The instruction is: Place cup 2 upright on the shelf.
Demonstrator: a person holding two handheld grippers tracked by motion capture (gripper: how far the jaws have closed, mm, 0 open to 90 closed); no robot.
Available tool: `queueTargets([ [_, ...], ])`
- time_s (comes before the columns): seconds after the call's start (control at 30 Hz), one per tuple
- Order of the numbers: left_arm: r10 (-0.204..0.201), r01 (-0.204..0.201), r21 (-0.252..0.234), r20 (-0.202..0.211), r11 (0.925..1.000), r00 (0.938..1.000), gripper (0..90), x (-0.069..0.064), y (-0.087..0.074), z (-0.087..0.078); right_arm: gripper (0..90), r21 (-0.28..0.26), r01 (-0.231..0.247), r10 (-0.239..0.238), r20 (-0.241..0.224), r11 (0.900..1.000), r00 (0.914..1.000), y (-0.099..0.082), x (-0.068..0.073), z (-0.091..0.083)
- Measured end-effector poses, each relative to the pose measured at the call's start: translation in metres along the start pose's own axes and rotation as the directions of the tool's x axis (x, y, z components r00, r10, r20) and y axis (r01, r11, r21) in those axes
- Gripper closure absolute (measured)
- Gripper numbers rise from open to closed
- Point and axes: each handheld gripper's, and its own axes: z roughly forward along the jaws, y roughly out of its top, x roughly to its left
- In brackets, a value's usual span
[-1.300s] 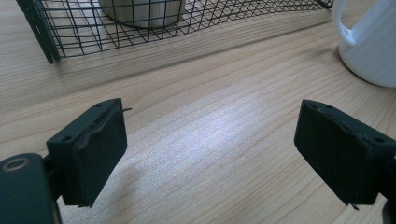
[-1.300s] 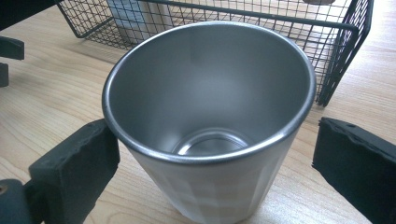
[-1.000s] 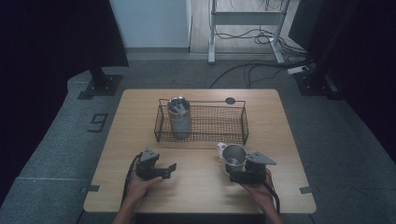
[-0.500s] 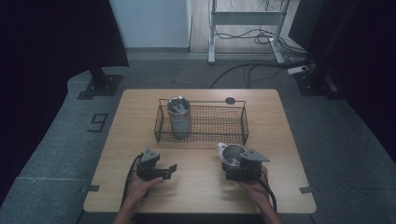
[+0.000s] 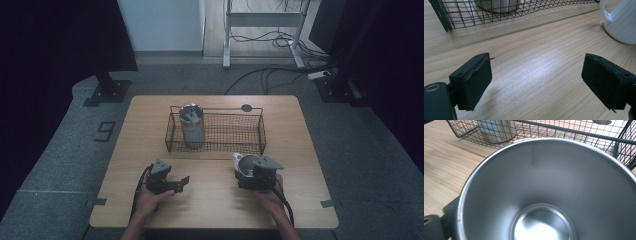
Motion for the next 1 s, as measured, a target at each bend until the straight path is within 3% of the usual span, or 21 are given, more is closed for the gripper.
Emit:
queueTargets([
  [0.13,0.000,0.000,0.002,0.000,1.0000,1.0000,9.7,0.000,0.000,0.000,5.9,0.002,0.016,-0.016,0.016,0.9999,0.9997,0.000,0.001,0.000],
  [0.63,0.001,-0.001,0.009,-0.001,1.0000,1.0000,9.7,0.000,-0.001,0.002,6.6,0.004,0.052,-0.052,0.006,0.9986,0.9986,0.001,0.001,-0.002],
  [1.0,-0.002,0.002,0.015,-0.002,0.9999,1.0000,9.9,0.001,-0.002,0.003,6.6,-0.049,0.020,-0.020,-0.014,0.9986,0.9997,0.013,-0.001,-0.021],
])
